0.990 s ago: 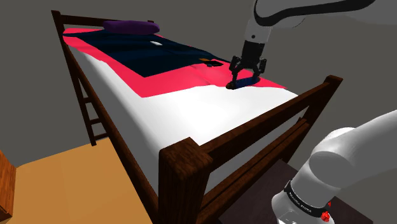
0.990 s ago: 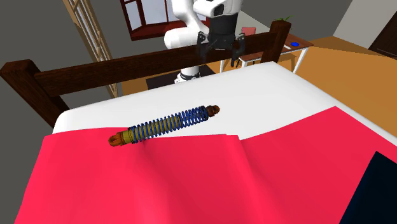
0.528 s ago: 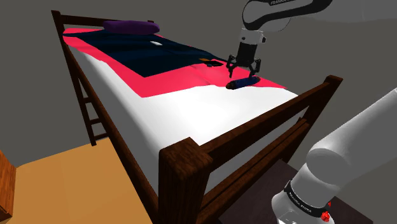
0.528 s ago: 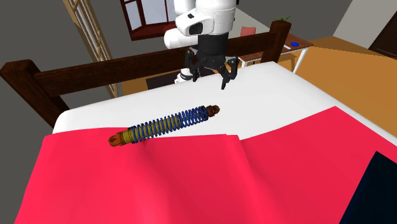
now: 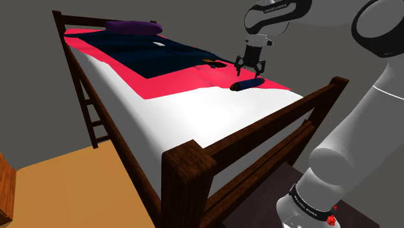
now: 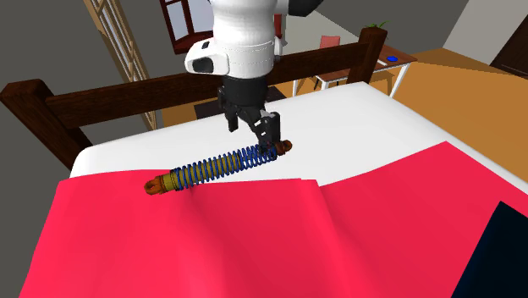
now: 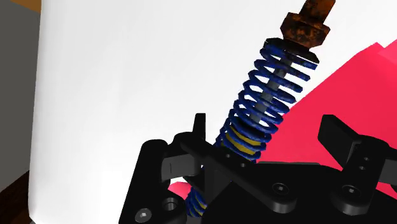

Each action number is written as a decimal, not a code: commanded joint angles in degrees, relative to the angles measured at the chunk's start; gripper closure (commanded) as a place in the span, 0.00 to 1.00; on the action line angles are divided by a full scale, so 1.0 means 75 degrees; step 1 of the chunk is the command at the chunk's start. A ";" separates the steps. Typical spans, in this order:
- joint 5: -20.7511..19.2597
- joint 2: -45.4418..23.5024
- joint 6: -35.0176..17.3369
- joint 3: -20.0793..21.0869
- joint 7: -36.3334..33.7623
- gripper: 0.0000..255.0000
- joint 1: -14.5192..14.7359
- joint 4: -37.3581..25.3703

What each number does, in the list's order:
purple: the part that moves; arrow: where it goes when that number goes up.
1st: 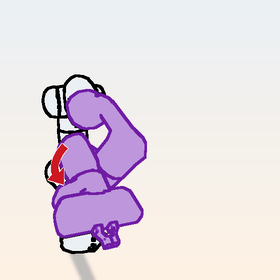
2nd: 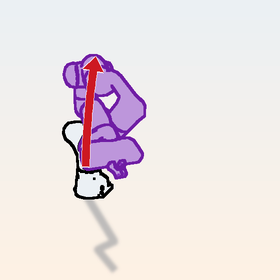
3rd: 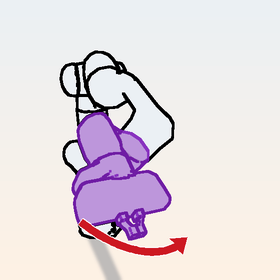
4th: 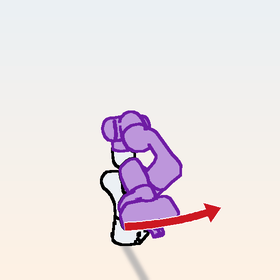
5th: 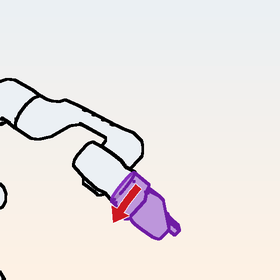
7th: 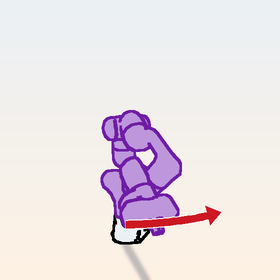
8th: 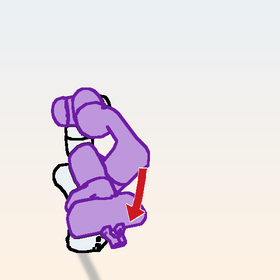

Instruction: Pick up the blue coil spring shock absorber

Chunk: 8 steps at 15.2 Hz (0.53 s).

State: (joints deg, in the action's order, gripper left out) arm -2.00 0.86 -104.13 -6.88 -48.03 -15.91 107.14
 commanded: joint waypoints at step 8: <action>0.0039 -0.0684 -0.0504 -0.0293 -0.0801 0.00 -0.0287 -0.0166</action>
State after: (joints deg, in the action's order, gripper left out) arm -1.77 -3.92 -107.17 -9.05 -54.01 -18.03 105.50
